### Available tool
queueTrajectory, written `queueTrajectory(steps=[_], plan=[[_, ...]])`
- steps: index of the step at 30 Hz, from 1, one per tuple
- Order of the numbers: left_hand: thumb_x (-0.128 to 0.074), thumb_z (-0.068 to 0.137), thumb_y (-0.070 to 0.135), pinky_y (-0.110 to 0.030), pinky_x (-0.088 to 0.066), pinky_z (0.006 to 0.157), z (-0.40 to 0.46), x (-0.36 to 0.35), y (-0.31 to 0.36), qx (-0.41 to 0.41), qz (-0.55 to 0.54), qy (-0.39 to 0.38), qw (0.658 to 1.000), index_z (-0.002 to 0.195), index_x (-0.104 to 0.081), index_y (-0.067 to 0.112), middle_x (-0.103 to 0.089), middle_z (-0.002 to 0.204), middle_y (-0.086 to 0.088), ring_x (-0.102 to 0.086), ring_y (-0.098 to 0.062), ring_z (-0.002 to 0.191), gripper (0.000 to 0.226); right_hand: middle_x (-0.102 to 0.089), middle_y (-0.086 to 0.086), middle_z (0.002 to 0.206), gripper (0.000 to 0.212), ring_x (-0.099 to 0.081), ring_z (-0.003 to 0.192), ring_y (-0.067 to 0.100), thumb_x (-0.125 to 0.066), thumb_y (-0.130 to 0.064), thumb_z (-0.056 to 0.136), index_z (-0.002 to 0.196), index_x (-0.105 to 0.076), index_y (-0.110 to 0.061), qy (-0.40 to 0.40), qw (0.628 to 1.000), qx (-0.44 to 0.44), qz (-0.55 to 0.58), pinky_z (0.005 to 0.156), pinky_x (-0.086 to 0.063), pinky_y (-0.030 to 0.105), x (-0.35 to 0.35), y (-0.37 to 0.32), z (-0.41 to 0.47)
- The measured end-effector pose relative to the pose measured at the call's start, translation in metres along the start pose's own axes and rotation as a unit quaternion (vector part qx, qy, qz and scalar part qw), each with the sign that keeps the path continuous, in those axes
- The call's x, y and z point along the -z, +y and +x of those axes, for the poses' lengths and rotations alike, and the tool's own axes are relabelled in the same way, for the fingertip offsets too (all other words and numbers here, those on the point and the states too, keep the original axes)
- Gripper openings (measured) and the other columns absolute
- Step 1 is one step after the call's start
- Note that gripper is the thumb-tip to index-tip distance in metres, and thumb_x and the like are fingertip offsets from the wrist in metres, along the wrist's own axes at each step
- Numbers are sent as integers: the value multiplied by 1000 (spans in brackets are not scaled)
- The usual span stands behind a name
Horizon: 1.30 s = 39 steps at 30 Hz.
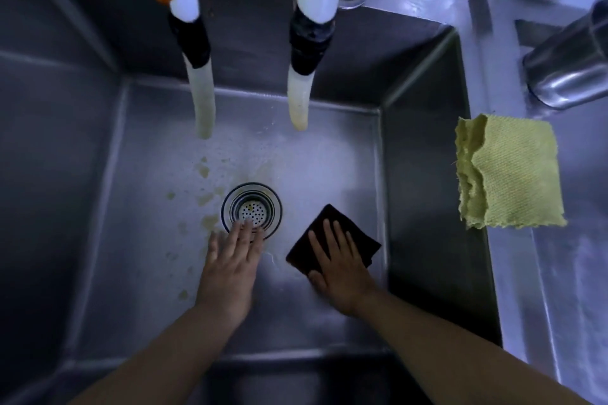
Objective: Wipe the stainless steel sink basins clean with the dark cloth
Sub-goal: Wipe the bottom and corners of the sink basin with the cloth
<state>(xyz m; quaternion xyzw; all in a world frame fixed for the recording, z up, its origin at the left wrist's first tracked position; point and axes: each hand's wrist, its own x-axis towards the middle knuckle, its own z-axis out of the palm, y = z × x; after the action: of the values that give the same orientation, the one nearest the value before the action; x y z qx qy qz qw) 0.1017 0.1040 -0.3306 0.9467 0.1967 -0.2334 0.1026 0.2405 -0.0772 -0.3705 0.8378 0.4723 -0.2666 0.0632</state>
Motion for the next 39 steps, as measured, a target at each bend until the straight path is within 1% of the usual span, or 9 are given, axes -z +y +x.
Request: queueTrajectory(steps=[3, 8, 12, 16, 20, 25, 30, 34, 39], plan=[[-62, 72, 58, -56, 12, 110, 1, 5, -32, 64, 18, -36, 997, 145, 23, 18, 24, 155, -7, 18, -29, 143, 119, 47, 4, 137, 78, 47, 126, 25, -29, -53, 94, 138, 31, -30, -43, 999, 11, -2, 96, 37, 33, 2, 6, -4], [-62, 58, 75, -60, -8, 110, 6, 8, -95, 155, 29, -108, 982, 146, 19, 11, 20, 155, -13, 14, -34, 143, 135, 39, 4, 141, 81, 39, 131, 22, -34, -56, 93, 141, 23, -25, 5, 999, -49, 4, 103, 32, 30, 26, 16, 40], [-68, 56, 67, -56, -6, 112, 6, 1, -110, 124, 76, -144, 979, 144, 21, 4, 19, 152, -23, 9, -42, 141, 140, 22, 13, 154, 80, 18, 143, 30, -37, -54, 93, 149, 10, -22, 67, 992, -107, 18, 113, 14, 37, 47, 19, 89], [-75, 59, 54, -51, -2, 115, 9, -6, -108, 121, 94, -136, 979, 143, 21, 0, 19, 151, -27, 8, -47, 140, 138, 13, 15, 157, 78, 13, 144, 30, -36, -54, 92, 151, 4, -21, 105, 987, -125, 11, 113, 12, 37, 70, 30, 132], [-76, 58, 57, -51, -6, 115, 11, -12, -111, 123, 82, -141, 979, 141, 25, 1, 23, 150, -25, 11, -46, 140, 142, 3, 17, 158, 77, 7, 145, 32, -36, -53, 92, 151, 2, -20, 132, 982, -136, 12, 116, 7, 42, 93, 33, 173], [-78, 56, 57, -50, -4, 116, 13, -16, -116, 120, 52, -146, 981, 140, 29, 3, 29, 148, -25, 17, -46, 139, 146, 7, 16, 158, 77, 9, 145, 31, -36, -51, 93, 151, -1, -14, 162, 974, -154, 26, 114, 10, 39, 106, 19, 206], [-78, 56, 56, -49, -3, 117, 12, -14, -117, 116, 35, -142, 982, 140, 29, 4, 29, 149, -24, 18, -44, 139, 146, -6, 18, 157, 71, -2, 145, 36, -40, -45, 94, 151, -11, -16, 175, 983, -60, 18, 117, -1, 44, 86, -11, 187], [-76, 59, 58, -47, -4, 117, 9, -8, -114, 117, 44, -146, 981, 141, 29, 3, 27, 150, -23, 16, -43, 140, 144, -7, 15, 157, 65, -1, 145, 32, -33, -44, 95, 151, -14, -18, 161, 987, 22, 4, 118, -3, 44, 57, -32, 146], [-76, 59, 58, -46, -1, 117, 7, -7, -116, 118, 26, -136, 983, 140, 32, 6, 30, 150, -20, 20, -41, 140, 145, -10, 12, 156, 60, -7, 145, 32, -25, -44, 96, 149, -16, -17, 145, 986, 82, -22, 118, -11, 42, 34, -14, 96]])
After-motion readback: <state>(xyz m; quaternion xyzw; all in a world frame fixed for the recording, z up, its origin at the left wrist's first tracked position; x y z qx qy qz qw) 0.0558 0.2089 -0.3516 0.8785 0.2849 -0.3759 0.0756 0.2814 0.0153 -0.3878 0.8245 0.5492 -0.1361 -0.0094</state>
